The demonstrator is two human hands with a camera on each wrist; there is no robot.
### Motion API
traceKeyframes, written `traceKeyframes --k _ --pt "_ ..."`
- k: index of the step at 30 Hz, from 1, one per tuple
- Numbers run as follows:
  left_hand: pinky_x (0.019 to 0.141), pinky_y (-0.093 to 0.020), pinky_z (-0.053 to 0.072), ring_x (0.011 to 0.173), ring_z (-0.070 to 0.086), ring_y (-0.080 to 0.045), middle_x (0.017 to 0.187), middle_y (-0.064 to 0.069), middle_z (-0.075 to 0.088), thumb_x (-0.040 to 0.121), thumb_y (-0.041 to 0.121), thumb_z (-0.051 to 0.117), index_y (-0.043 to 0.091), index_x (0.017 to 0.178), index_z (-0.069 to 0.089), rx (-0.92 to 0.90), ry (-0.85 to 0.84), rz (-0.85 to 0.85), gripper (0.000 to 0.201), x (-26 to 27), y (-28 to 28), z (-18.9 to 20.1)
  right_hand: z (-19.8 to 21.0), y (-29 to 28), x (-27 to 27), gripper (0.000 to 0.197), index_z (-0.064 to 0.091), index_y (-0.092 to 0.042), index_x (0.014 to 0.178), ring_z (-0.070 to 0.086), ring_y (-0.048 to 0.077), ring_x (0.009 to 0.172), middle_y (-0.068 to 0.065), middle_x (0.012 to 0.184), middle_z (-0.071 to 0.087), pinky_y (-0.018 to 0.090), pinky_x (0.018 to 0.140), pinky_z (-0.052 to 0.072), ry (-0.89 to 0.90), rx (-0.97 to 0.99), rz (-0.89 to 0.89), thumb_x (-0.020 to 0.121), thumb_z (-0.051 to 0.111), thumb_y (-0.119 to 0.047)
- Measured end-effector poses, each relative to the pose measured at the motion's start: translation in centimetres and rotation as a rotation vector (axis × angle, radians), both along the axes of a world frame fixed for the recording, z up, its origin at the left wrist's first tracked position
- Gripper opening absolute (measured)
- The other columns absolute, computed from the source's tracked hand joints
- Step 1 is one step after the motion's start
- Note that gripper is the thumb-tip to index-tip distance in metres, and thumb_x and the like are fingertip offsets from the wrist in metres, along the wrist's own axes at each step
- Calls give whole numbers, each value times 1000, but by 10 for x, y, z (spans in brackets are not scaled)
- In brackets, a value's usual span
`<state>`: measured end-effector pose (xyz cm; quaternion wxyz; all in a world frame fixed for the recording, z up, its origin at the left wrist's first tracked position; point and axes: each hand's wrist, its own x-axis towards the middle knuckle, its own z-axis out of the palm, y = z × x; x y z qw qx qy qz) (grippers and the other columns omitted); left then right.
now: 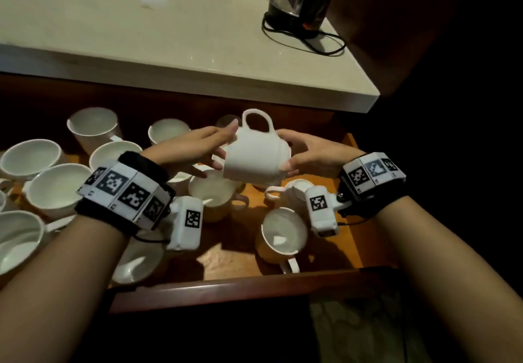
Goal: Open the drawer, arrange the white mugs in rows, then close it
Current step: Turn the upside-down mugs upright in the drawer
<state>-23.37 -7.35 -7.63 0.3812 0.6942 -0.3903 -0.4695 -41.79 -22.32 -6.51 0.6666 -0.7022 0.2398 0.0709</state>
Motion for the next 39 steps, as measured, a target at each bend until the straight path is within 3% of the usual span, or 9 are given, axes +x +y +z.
traceKeyframes --k 3,8,11,14,18,22,29,34,39 --pt "86 -41 55 105 63 -21 118 0 59 26 82 70 35 114 53 -15 107 -60 101 1 1 -4 -6 1 2 71 38 -20 130 63 14 101 2 116 53 25 76 58 -91 48 -89 68 61 5" --pt "84 -34 55 106 62 -17 118 -8 61 27 53 87 28 137 37 -128 118 112 124 5 0 -7 -26 9 12 76 35 -29 125 60 21 108 6 120 52 30 87 56 -125 62 -99 68 73 4" --pt "72 -20 56 100 61 -10 112 5 60 43 27 92 22 137 40 -157 97 89 107 7 3 -7 -32 10 16 72 50 -26 112 67 11 91 0 104 64 23 77 57 -156 115 -147 52 87 -44" --pt "73 -14 52 102 59 -8 103 13 63 61 4 83 20 122 54 -143 -78 -11 69 7 5 -7 -31 14 19 77 62 -20 100 66 15 92 2 100 67 31 87 54 -69 -16 -179 53 49 -80" --pt "85 -18 44 106 53 -2 108 17 59 56 9 86 23 122 53 -75 -179 -94 75 10 7 -6 -30 22 24 41 62 -13 92 57 21 78 11 89 60 27 69 48 -6 -353 -144 93 42 -49" --pt "91 -18 48 112 57 -3 113 18 62 50 30 90 32 115 58 -49 -172 -227 72 11 9 -1 -32 23 25 8 62 -2 83 53 16 58 15 76 58 22 53 42 -22 -473 -109 88 59 -7" --pt "95 -33 48 102 64 -15 107 2 69 25 87 64 30 107 62 -53 -79 -130 100 24 9 0 -36 41 27 17 65 7 94 60 14 54 20 73 65 16 49 47 55 -533 180 89 59 -8" --pt "95 -36 46 106 63 -22 114 -5 68 62 67 63 23 113 62 12 -138 -96 68 17 10 -3 -44 63 38 11 64 -6 84 53 -2 46 -1 63 62 6 49 38 118 -712 398 89 62 -15" --pt "75 -22 41 96 58 -15 117 -9 64 92 33 52 14 121 57 58 -170 -95 36 15 5 -7 -45 71 50 18 67 -8 96 53 9 65 -3 78 62 19 57 37 173 -971 559 87 64 -23"
